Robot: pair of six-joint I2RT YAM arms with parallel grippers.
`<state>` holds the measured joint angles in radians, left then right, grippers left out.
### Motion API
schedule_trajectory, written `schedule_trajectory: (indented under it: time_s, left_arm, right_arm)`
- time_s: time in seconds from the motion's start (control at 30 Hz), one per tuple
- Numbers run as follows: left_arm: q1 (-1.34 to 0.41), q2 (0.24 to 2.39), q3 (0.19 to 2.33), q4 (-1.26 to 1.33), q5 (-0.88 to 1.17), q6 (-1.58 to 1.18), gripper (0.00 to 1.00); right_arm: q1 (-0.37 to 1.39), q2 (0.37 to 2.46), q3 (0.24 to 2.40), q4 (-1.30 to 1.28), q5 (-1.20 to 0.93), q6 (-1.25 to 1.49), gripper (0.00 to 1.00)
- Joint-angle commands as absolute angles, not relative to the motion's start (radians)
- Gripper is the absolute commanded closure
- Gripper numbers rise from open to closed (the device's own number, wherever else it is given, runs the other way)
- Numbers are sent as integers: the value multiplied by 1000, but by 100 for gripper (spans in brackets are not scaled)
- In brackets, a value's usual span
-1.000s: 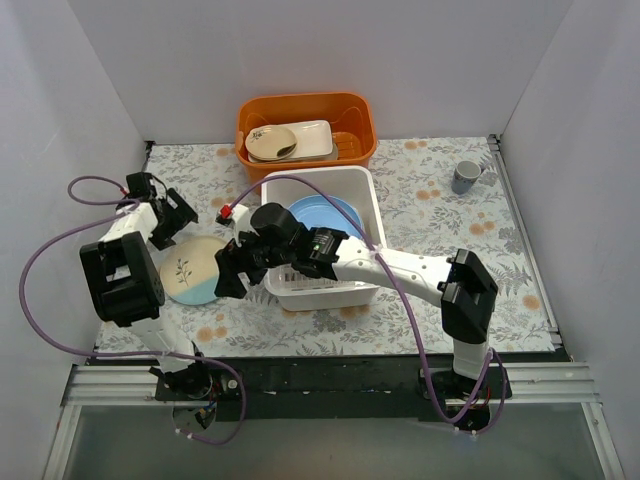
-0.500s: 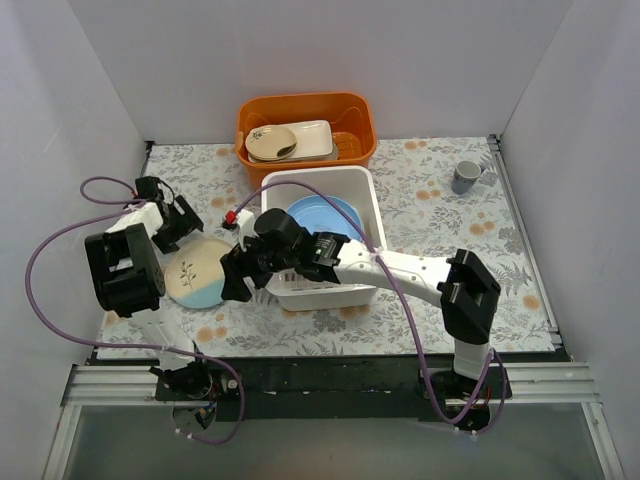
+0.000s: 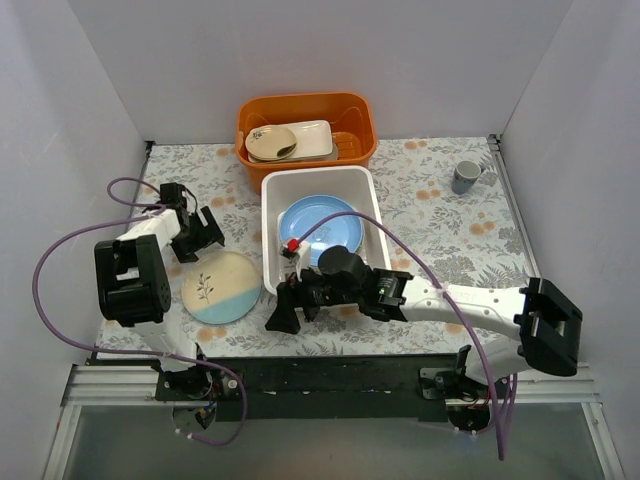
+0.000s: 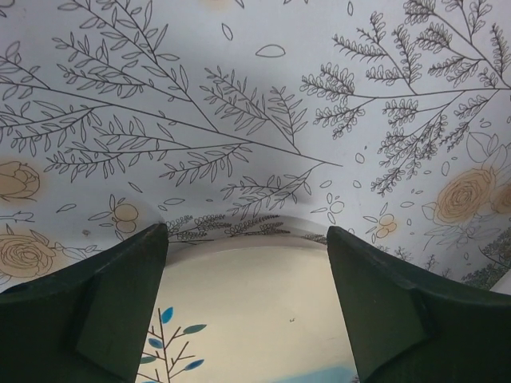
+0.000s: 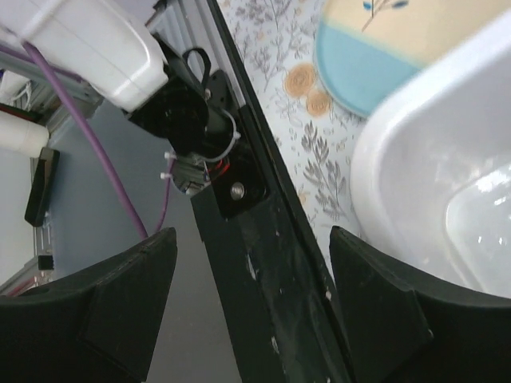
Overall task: Place the plates into the plastic bin on the countertop
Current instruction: Move the plate to the center of the board.
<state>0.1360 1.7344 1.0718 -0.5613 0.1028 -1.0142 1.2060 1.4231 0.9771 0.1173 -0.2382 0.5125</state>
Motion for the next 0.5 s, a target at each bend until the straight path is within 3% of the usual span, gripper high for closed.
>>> schedule_trajectory:
  time_s: [0.0, 0.17, 0.47]
  left_arm:
    - [126, 1686, 1025, -615, 137, -1012, 19]
    - [103, 1689, 999, -615, 133, -1017, 19]
    - [35, 1672, 947, -623, 123, -1022, 19]
  right_arm:
    - [1230, 1313, 868, 210, -216, 584, 16]
    - [1243, 1253, 732, 256, -184, 636, 15]
    - [1273, 1408, 476, 759, -155, 879, 15]
